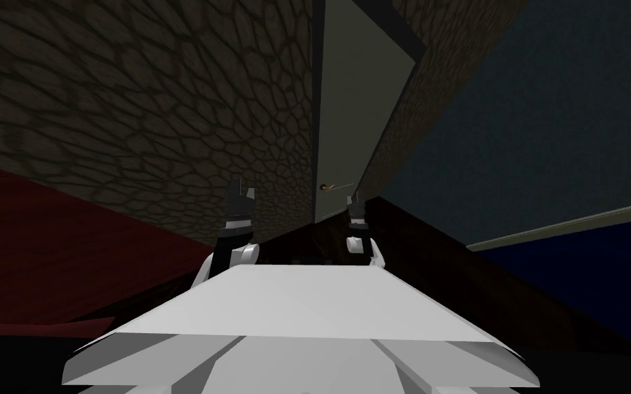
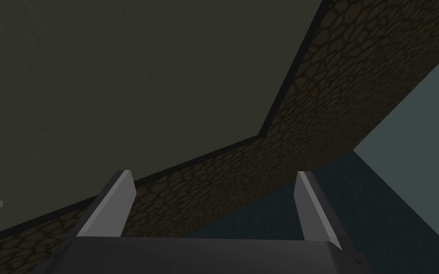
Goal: Pull the door open
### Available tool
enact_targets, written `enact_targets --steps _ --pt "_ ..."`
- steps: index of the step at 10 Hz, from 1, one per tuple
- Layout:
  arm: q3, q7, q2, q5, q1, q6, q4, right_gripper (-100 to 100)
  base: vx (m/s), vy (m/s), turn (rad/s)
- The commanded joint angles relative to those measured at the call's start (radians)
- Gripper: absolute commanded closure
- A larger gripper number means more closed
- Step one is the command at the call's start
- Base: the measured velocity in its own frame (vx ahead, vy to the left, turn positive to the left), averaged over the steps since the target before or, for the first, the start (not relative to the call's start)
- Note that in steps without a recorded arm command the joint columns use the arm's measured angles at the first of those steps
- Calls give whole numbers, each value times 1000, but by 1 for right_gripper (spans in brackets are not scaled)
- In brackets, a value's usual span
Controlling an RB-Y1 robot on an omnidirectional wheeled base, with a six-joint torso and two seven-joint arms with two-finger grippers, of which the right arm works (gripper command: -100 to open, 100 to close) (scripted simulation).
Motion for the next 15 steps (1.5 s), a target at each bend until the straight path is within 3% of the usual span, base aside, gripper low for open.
enact_targets --steps 1,2,3,6,9,10,11,12,13,14,15 --pt "-2 5 -7 -3 -26 -4 50 -100 40 -45 140" --pt "-2 5 -7 -3 -26 -4 65 -100 35 -40 69" --pt "-6 8 -16 -7 -48 -10 105 -100 36 -51 132" --pt "-9 10 -25 -12 -71 -16 173 -100 35 -44 89" --pt "-16 15 -42 -20 -116 -27 260 -100 36 -47 115" --pt "-16 15 -42 -20 -116 -27 284 -100 34 -44 65" --pt "-20 18 -50 -25 -139 -33 318 -100 42 -51 151" --pt "-20 18 -50 -25 -139 -33 339 -100 32 -48 71" --pt "-23 20 -58 -29 -162 -39 382 -100 28 -50 124" --pt "-23 20 -58 -29 -162 -39 395 -100 27 -50 70" --pt "-27 23 -67 -33 -185 -45 434 -100 39 -52 149"
